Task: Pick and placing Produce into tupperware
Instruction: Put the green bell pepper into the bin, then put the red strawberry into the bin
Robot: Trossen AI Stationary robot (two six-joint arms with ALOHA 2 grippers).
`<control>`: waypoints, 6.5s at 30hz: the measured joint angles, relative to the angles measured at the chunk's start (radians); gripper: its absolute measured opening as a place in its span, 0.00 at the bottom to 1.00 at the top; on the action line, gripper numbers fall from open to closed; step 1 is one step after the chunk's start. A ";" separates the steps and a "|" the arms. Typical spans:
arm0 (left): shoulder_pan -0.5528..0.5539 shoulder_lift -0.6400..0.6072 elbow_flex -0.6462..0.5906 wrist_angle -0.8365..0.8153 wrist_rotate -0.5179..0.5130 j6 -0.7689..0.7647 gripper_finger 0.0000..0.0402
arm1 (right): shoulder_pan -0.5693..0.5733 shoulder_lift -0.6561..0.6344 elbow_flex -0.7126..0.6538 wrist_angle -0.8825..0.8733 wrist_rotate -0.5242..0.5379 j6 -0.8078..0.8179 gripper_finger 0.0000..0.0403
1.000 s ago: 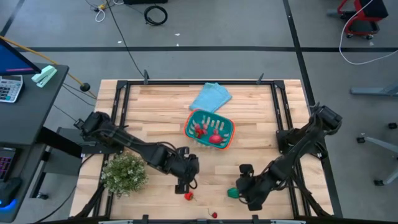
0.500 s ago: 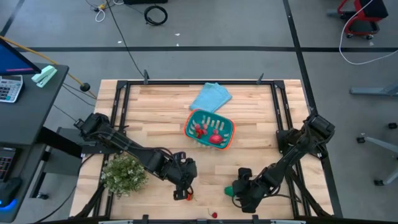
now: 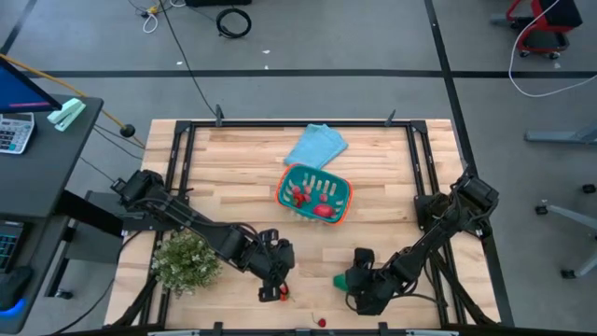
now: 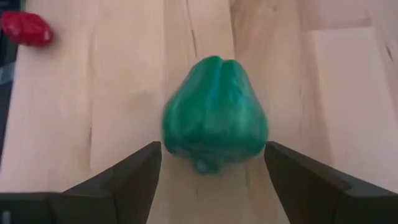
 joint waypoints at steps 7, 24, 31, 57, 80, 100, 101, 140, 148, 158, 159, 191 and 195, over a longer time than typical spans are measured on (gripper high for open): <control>0.000 0.000 0.000 -0.001 0.000 0.000 0.42 | -0.039 0.023 0.000 0.039 0.013 -0.083 0.73; 0.000 0.000 0.000 -0.003 0.000 0.001 0.41 | -0.143 0.007 0.000 0.056 0.028 -0.122 0.63; 0.000 0.000 0.000 -0.003 0.000 0.001 0.40 | -0.165 -0.095 0.000 0.056 0.084 -0.163 0.56; 0.000 0.000 0.000 -0.006 0.000 0.005 0.41 | -0.681 -0.301 0.000 -0.016 -0.002 -0.507 0.68; -0.044 0.165 0.000 0.046 0.005 0.001 0.46 | -0.691 -0.568 -0.001 -0.034 -0.158 -0.344 0.66; -0.127 0.264 0.000 0.273 -0.019 0.165 0.56 | -0.430 -0.591 -0.001 -0.087 -0.103 -0.295 0.66; -0.125 0.270 0.000 0.276 -0.038 0.180 0.56 | -0.425 -0.580 0.000 -0.088 -0.102 -0.287 0.66; -0.099 0.344 -0.001 0.290 -0.067 0.098 0.44 | -0.395 -0.504 0.000 -0.105 -0.101 -0.245 0.64; -0.100 0.344 0.005 0.289 -0.067 0.046 0.34 | -0.395 -0.504 0.000 -0.105 -0.101 -0.246 0.63; -0.098 0.344 0.008 0.289 -0.067 0.026 0.11 | -0.395 -0.504 0.000 -0.105 -0.100 -0.255 0.63; -0.096 0.344 0.010 0.286 -0.067 0.027 0.07 | -0.396 -0.504 0.000 -0.105 -0.100 -0.255 0.63; 0.462 0.354 0.538 -0.077 -0.078 0.505 0.04 | 0.069 -0.489 0.000 -0.434 0.152 0.373 0.63; 0.517 0.386 0.537 -0.078 -0.039 0.499 0.07 | 0.137 -0.488 0.000 -0.429 0.243 0.406 0.63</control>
